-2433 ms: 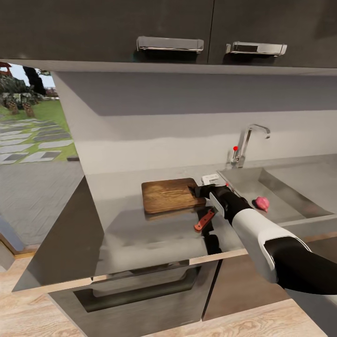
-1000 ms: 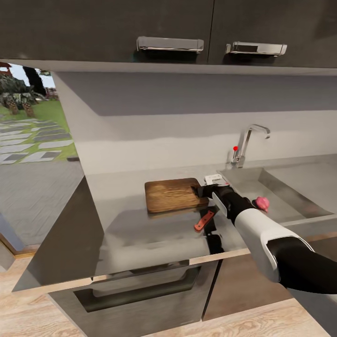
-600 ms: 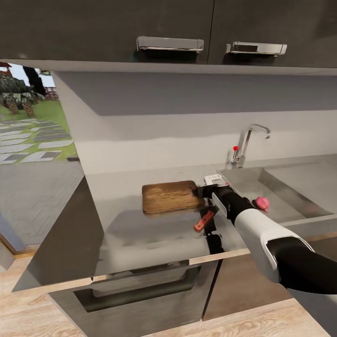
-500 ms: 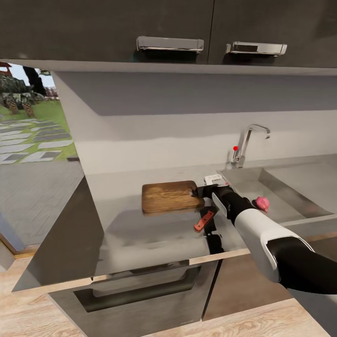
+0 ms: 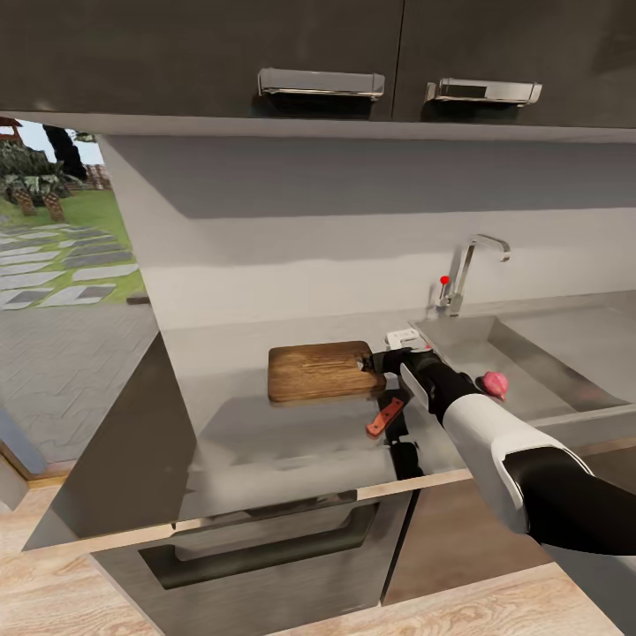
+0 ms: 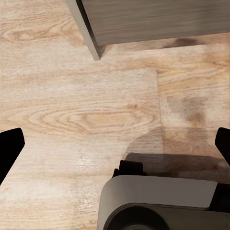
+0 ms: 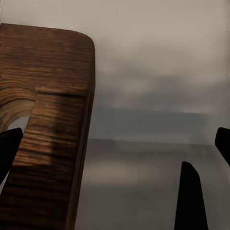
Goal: In the kitchen, take the Vidalia onion out of the sink, dice it on the chopping board with the paring knife, put the diced onion into the bowl on the countertop, then place both the paring knife and the chopping board into the sink.
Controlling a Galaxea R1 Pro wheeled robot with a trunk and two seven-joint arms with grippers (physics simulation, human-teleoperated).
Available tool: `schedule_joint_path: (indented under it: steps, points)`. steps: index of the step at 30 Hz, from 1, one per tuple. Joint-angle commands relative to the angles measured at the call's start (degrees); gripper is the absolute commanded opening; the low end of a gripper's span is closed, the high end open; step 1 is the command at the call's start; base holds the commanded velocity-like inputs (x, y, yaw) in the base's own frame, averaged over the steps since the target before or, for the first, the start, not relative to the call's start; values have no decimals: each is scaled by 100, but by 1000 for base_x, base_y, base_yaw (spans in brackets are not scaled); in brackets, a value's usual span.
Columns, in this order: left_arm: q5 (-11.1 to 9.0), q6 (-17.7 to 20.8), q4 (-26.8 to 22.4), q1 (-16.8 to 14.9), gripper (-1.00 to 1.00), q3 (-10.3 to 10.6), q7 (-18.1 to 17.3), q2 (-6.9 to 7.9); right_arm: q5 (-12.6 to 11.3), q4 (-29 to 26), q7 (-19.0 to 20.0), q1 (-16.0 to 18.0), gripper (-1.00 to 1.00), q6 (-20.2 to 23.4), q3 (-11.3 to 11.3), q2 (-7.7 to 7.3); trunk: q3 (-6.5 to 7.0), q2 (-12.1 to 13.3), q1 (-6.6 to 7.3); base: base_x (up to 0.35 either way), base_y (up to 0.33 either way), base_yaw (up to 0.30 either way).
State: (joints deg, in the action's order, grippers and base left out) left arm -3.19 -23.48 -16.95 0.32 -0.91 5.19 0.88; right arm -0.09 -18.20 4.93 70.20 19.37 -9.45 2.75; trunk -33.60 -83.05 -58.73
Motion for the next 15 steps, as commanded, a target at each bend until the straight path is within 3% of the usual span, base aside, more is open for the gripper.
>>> schedule_joint_path:
  steps: [1,15]
  points:
    - [-33,-7,-10,3,100,4,-1,0,0,-9,8,3,100,31,-22,0,-4,-3,0,0,0,0]
    - [-33,-7,-10,3,100,4,-1,0,-10,-102,52,3,100,31,-18,-1,-4,-3,0,0,0,0]
